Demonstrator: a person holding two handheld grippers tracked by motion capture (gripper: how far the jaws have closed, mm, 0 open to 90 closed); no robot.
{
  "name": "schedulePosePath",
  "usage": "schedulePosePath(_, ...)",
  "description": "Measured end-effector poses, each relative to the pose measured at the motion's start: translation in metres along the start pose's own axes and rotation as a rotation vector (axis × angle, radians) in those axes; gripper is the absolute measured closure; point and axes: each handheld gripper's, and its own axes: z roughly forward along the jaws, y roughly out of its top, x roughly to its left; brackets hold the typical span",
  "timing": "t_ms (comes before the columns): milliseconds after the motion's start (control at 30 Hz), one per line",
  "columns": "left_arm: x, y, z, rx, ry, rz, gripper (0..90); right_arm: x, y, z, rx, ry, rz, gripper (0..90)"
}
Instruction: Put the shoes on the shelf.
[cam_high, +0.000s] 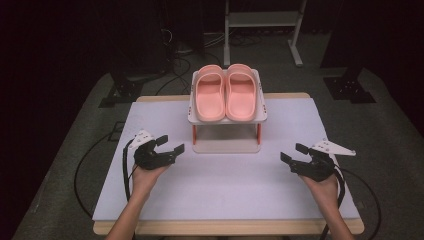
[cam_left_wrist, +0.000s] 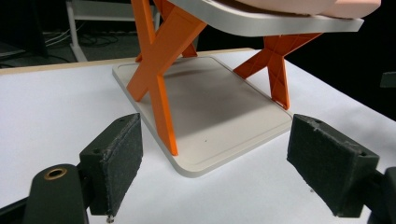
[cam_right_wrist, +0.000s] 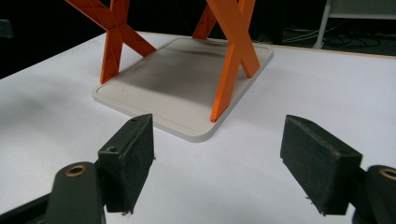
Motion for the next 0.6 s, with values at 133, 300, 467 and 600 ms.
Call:
schedulePosePath(133, -0.001, -0.004, -0.002, 0.0, 0.015, 0.005, 17.9, -0.001, -0.005, -0.002, 0.001, 0.002, 0.011, 25.0)
schedulePosePath(300, -0.001, -0.01, -0.005, 0.0, 0.018, -0.001, 17.5, -0.001, -0.012, -0.004, 0.002, 0.0, 0.016, 24.8)
schedulePosePath(467, -0.002, -0.015, -0.008, -0.004, 0.028, 0.004, 17.5, -0.001, -0.018, -0.007, 0.003, -0.003, 0.023, 24.8)
schedulePosePath(600, -0.003, -0.02, -0.011, -0.014, 0.032, -0.006, 17.5, -0.001, -0.022, -0.009, 0.0, -0.001, 0.026, 24.8)
